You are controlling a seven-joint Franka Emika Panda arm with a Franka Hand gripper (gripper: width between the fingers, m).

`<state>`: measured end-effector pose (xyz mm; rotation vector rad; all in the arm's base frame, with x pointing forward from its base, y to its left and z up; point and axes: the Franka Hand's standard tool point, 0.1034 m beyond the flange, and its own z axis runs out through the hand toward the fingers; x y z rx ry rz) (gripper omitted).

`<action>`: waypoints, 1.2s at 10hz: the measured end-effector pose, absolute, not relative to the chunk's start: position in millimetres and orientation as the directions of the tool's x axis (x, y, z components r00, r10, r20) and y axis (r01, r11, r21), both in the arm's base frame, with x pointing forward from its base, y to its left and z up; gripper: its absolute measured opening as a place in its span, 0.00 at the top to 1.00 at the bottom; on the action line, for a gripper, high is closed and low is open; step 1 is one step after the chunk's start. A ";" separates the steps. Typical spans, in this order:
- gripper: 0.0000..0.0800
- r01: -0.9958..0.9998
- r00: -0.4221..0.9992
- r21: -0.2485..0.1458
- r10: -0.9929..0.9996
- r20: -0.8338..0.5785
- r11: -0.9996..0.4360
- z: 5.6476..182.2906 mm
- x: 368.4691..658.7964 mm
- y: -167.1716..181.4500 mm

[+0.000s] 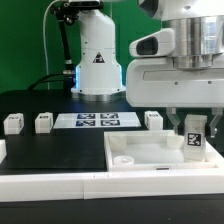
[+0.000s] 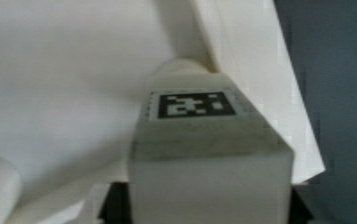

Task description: Assemble square table

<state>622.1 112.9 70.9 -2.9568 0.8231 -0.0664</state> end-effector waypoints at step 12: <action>0.19 -0.452 0.891 -0.081 -0.454 0.017 -0.888 73.0 619.3 123.5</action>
Offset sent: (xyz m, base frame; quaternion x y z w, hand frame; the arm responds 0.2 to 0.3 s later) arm 0.0026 -0.0055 0.0000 -0.0052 -0.0160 0.1911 0.9814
